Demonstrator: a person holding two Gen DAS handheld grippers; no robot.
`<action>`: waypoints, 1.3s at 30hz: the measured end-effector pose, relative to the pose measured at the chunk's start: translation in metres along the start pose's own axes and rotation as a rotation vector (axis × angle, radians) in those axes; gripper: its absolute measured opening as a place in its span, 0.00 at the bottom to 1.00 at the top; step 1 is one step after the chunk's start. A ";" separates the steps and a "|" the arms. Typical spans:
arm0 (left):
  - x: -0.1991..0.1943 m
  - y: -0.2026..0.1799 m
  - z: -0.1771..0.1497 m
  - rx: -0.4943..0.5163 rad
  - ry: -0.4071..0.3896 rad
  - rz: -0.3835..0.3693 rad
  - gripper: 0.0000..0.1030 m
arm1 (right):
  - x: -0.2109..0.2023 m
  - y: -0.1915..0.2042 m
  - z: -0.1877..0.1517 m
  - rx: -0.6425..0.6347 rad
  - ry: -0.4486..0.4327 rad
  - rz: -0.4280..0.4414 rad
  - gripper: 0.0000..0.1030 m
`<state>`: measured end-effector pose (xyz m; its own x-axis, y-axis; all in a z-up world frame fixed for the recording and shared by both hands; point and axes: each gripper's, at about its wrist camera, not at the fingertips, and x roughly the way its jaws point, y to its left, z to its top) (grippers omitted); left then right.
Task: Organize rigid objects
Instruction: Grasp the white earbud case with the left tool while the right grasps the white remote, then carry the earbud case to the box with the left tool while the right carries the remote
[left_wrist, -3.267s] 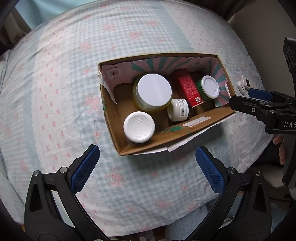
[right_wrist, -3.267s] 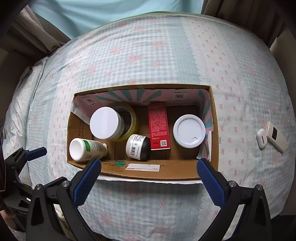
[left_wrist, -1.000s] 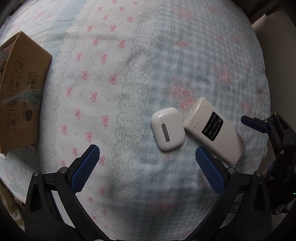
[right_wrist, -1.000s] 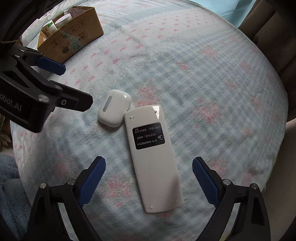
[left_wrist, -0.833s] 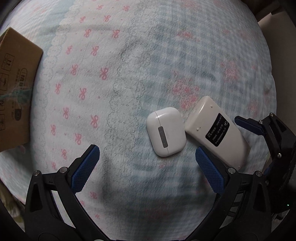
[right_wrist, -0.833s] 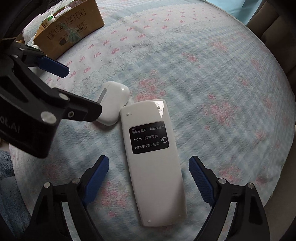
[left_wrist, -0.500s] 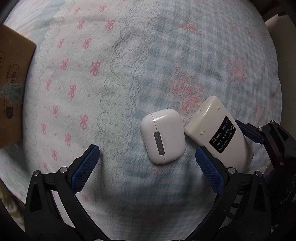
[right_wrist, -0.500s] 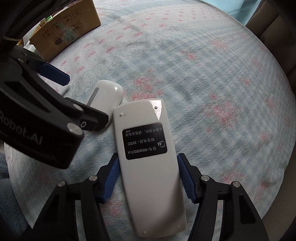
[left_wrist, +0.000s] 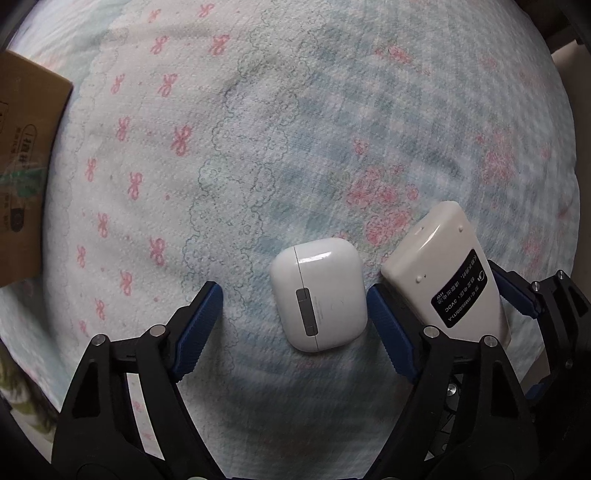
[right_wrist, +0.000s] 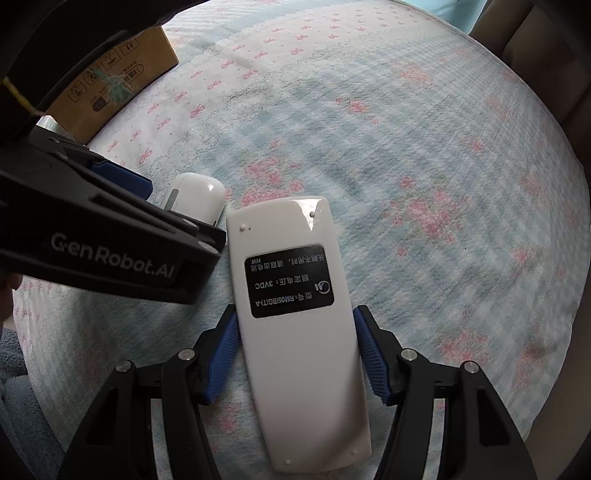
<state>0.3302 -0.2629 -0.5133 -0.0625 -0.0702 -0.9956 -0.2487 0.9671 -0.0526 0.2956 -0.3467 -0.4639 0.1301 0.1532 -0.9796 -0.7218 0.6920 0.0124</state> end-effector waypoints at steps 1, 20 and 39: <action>0.002 -0.003 0.002 0.002 -0.002 -0.001 0.77 | 0.000 0.000 0.000 -0.001 0.000 -0.003 0.55; -0.014 0.016 -0.005 0.120 -0.059 -0.092 0.40 | 0.012 0.031 -0.005 -0.019 0.002 -0.052 0.55; -0.100 0.068 0.010 0.088 -0.175 -0.198 0.40 | -0.046 0.037 0.018 0.073 -0.056 -0.047 0.54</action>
<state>0.3289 -0.1873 -0.4181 0.1491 -0.2240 -0.9631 -0.1542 0.9568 -0.2464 0.2745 -0.3154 -0.4144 0.2017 0.1567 -0.9668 -0.6625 0.7489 -0.0169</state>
